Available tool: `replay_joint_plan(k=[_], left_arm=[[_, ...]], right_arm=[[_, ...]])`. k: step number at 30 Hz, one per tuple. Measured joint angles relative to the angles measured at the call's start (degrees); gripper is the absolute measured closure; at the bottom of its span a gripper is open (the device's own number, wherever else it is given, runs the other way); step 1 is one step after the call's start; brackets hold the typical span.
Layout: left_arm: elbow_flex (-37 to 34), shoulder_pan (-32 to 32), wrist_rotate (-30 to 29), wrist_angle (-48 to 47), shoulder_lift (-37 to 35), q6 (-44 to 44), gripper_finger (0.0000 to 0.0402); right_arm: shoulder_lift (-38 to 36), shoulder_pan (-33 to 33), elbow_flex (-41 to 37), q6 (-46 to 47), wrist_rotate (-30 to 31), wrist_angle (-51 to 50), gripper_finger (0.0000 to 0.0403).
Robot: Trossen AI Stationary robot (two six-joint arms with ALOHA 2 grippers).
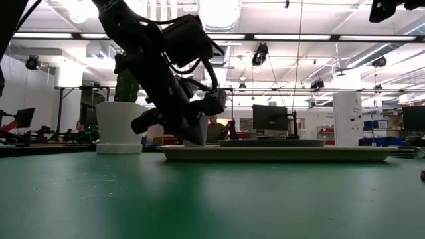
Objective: Pick and place plate/cup/fork/spoon on tray
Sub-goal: Put the yellow spoon on the white serving tray to the left of the blue plate
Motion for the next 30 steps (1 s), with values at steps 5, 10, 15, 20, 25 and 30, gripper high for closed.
replay_joint_plan(k=[5, 10, 15, 20, 25, 30], left_arm=[[1.7, 0.0, -0.1, 1.1, -0.3, 7.3, 0.04], [4.1, 0.3, -1.5, 1.2, -0.4, 23.1, 0.04], [4.3, 5.7, 7.7, 2.9, -0.5, 28.5, 0.0401], [4.1, 10.7, 11.8, 3.7, -0.1, 26.9, 0.0401], [4.0, 12.0, 10.7, 4.0, -0.1, 26.7, 0.0401], [3.7, 12.8, 10.6, 4.1, 1.1, 26.7, 0.0401]], right_arm=[[0.0, 0.0, 0.0, 0.0, 0.0, 0.0, 0.0351], [0.0, 0.0, 0.0, 0.0, 0.0, 0.0, 0.0351], [0.0, 0.0, 0.0, 0.0, 0.0, 0.2, 0.0351], [0.0, 0.0, 0.0, 0.5, 0.0, 0.2, 0.0351], [0.0, 0.0, -0.2, 0.5, 0.0, 0.2, 0.0351], [0.0, 0.0, -0.2, 0.5, 0.0, 0.2, 0.0351]])
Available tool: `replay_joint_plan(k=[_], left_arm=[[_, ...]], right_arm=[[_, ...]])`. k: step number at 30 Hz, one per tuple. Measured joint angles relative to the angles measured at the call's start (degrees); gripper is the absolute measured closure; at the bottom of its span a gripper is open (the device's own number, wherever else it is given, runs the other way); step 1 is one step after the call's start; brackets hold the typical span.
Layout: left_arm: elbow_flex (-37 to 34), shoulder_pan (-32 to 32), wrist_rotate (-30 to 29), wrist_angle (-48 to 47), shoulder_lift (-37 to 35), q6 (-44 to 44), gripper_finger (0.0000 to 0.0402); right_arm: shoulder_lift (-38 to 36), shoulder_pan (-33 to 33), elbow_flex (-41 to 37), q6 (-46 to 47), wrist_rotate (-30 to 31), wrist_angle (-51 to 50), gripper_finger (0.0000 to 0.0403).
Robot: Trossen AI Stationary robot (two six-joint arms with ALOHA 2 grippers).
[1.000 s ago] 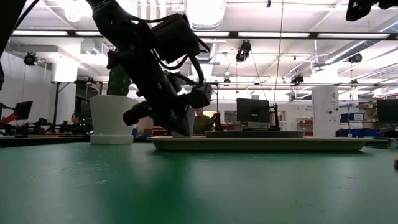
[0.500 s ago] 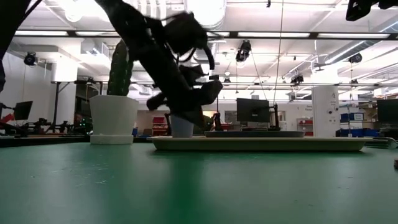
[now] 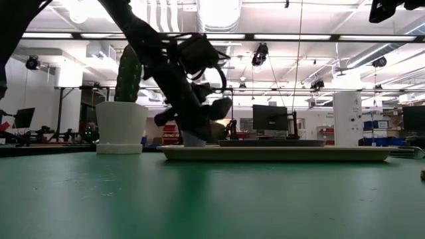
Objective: Pick and place plate/cup/fork/spoon on tray
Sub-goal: Put the yellow spoon on the white serving tray to the left of the blue plate
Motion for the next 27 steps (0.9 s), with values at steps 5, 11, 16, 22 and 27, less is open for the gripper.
replay_joint_plan(k=[5, 11, 16, 22, 27], left_arm=[[0.0, 0.1, 0.0, 1.7, 2.5, -0.1, 0.0401], [0.0, 0.5, -1.0, 4.6, 4.1, 0.1, 0.0402], [-0.1, 0.6, -2.2, 4.7, 4.9, -1.3, 0.0402], [-0.1, 0.6, -4.6, 4.5, 4.9, -3.0, 0.0402], [-0.1, 0.6, -5.0, 1.6, 4.9, -4.8, 0.0401]], right_arm=[[0.0, 0.0, 0.0, 0.0, 0.0, 0.0, 0.0351], [0.0, 0.0, 0.0, 0.0, 0.0, 0.0, 0.0351], [0.0, 0.0, 0.0, 0.0, 0.0, 0.0, 0.0351], [0.0, 0.0, 0.0, -0.1, 0.0, 0.0, 0.0351], [0.0, 0.0, 0.0, -0.1, 0.0, 0.0, 0.0351]])
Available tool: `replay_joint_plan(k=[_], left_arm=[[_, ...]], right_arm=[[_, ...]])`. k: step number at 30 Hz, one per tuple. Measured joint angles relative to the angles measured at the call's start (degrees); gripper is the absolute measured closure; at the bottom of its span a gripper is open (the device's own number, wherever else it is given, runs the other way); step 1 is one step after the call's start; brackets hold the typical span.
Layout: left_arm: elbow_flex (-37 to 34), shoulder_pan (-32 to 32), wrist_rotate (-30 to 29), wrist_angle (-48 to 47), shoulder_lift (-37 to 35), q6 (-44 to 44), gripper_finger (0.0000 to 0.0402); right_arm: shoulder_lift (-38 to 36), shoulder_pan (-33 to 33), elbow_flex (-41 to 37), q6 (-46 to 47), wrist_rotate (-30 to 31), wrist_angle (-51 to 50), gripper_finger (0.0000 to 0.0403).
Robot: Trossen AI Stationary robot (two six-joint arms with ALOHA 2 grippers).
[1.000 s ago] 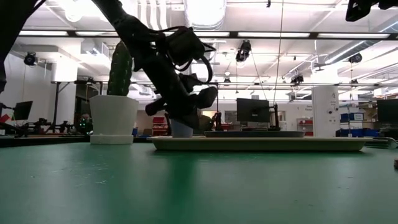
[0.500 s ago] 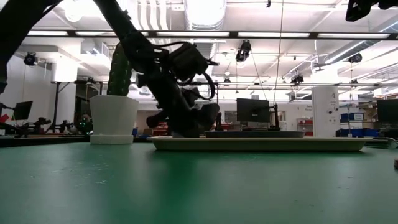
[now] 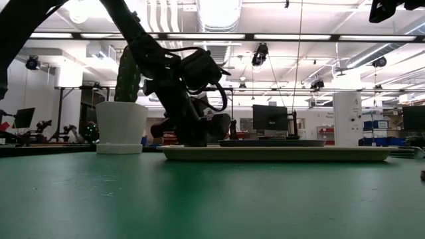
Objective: Pick and place plate/cup/fork/spoon on tray
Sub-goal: Put the yellow spoon on the white serving tray to the left of the blue plate, then put the orange fork on the white serving tray to the right of the blue plate
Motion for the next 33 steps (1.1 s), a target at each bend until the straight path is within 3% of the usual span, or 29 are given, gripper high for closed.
replay_joint_plan(k=[17, 33], left_arm=[[0.0, -0.5, -0.2, -7.4, -2.2, -1.2, 0.0401], [0.0, -2.3, -1.1, -7.1, -4.2, 0.8, 0.0401]], right_arm=[[0.0, 0.0, 0.0, 0.0, 0.0, -0.2, 0.0351], [0.3, 0.0, 0.0, 0.5, 0.0, 0.0, 0.0351]])
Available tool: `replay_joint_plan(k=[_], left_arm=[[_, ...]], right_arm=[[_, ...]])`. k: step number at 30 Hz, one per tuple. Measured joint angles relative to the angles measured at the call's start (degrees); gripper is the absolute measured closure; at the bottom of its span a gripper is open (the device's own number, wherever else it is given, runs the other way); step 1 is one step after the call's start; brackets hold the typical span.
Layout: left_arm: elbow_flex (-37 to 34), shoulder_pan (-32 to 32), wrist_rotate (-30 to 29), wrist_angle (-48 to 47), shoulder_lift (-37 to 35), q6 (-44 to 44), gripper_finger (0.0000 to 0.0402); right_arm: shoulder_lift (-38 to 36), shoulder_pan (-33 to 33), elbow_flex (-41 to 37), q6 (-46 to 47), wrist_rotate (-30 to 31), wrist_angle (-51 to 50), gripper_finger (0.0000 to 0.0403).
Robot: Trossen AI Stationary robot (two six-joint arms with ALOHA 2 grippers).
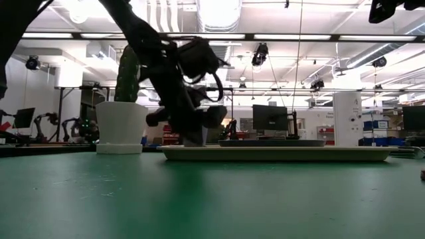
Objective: Pick and place plate/cup/fork/spoon on tray
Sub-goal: Put the orange fork on the white serving tray to the right of the blue plate
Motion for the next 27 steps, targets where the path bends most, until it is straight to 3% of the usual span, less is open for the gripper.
replay_joint_plan(k=[8, 13, 17, 22, 27], left_arm=[[0.0, -6.1, -1.4, 0.8, -7.7, 12.2, 0.0401], [0.0, -12.4, -1.4, 1.5, -12.9, 23.2, 0.0402], [0.0, -17.3, -1.4, 4.0, -16.3, 33.2, 0.0402], [-0.3, -21.9, -1.3, 5.0, -19.0, 42.4, 0.0402], [-0.4, -23.4, -1.2, 5.4, -20.0, 46.5, 0.0402]], right_arm=[[3.0, 0.0, 0.0, 6.9, 0.7, 0.7, 0.0351], [9.1, 0.0, 0.0, 13.5, 5.4, 1.1, 0.0351], [14.3, 0.0, 0.1, 23.2, 12.6, 0.1, 0.0351], [19.5, -0.2, 2.9, 44.5, 16.8, -13.6, 0.0353], [25.2, -2.5, 9.0, 66.5, 14.5, -37.1, 0.0372]])
